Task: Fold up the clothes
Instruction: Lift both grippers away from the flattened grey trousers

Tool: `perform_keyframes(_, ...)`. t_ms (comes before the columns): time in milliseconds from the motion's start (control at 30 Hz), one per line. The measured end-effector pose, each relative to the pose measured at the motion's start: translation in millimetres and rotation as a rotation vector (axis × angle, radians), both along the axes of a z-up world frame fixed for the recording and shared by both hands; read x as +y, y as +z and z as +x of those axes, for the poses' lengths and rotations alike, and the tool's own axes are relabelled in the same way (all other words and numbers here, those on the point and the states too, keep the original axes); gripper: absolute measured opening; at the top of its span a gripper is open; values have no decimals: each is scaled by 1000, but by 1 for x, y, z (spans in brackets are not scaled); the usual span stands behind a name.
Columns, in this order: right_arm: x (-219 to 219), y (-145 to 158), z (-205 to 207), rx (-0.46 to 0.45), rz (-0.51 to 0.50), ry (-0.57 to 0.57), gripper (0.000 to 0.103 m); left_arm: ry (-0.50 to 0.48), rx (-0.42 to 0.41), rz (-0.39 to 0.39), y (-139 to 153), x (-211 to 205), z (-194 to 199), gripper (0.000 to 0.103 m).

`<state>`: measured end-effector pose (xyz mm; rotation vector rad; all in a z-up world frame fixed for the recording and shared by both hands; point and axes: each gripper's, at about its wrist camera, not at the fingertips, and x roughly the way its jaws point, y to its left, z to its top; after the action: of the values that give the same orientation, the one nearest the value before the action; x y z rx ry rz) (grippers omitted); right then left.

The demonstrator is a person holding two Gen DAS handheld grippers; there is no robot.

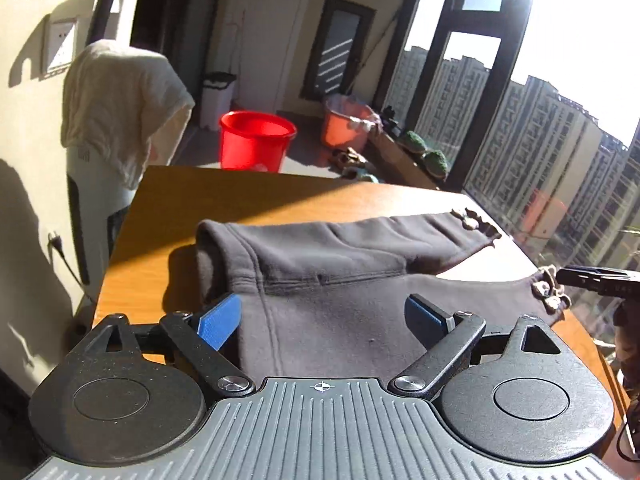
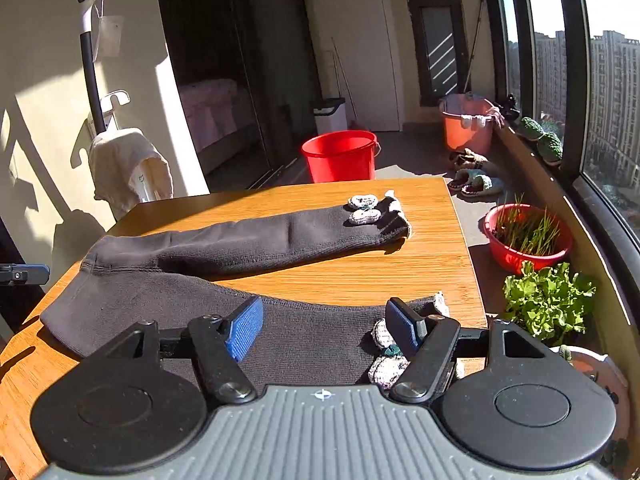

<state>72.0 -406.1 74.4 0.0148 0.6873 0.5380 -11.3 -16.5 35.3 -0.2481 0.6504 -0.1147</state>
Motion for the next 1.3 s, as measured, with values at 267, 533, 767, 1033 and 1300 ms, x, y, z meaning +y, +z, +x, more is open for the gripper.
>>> perform_keyframes(267, 32, -35, 16, 24, -58, 32, 74, 8, 57, 70, -36, -8, 44, 93)
perform_keyframes(533, 71, -36, 61, -42, -106, -5, 75, 47, 10, 209, -45, 5, 107, 95)
perform_keyframes(767, 54, -33, 50, -64, -70, -76, 95, 75, -28, 235, -42, -3, 102, 101)
perform_keyframes(1033, 45, -34, 10, 14, 29, -141, 103, 169, -17, 222, -41, -36, 57, 103)
perform_keyframes(1300, 75, -34, -30, 19, -129, -187, 103, 253, 91, 276, -46, -85, 31, 103)
